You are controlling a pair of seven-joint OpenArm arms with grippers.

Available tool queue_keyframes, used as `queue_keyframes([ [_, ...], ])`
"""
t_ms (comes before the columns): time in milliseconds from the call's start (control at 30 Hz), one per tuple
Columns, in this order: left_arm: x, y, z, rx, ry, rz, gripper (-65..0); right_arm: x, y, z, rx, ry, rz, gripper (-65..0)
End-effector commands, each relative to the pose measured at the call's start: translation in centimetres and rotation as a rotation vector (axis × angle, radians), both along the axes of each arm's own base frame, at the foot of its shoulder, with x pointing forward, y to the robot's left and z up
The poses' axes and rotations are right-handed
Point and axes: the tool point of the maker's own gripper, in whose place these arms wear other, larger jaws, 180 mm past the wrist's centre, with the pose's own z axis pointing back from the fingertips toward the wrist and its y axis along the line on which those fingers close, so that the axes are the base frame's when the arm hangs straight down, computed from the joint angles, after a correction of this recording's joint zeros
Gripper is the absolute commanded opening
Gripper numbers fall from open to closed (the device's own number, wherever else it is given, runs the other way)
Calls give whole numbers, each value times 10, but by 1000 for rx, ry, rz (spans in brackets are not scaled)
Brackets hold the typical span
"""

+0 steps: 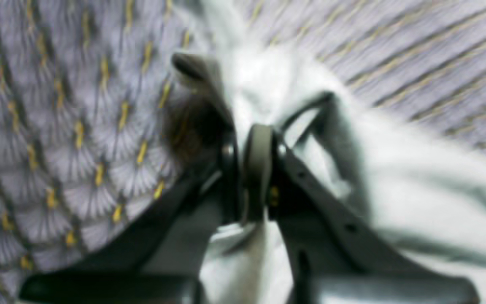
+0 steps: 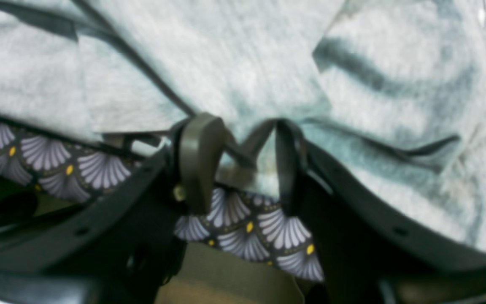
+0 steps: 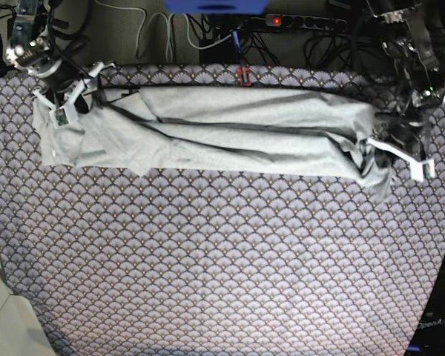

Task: Fold the T-shirt properly
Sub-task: 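Carry the strip end held by the left gripper toward the right gripper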

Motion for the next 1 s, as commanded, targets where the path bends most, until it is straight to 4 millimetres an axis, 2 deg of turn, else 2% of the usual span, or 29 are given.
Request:
queue_keyframes([
  [0,9,-16,23,0,-66,-55,-646,7,0,10,7,-42,4,-399],
  [100,13,-59,47,-11,-99,-149,-646,7,0,10,7,-42,4,-400],
  [167,12,-83,56,-26,-104,-203,-646,7,0,10,7,-42,4,-400],
  [367,5,-165,47,-134,-50,-341,-646,7,0,10,7,-43,4,-400],
  [433,0,-198,42,-180,-24,-394,-646,7,0,10,7,-43,4,-400],
  [533,-7,-233,36,-191,4,-439,-646,7,0,10,7,-43,4,-400],
  [733,-19,-285,21,-169,53,-532,-646,7,0,10,7,-43,4,-400],
  [967,-12,-310,18,-212,67,-555,-646,10,0,12,7,-49,4,-400],
])
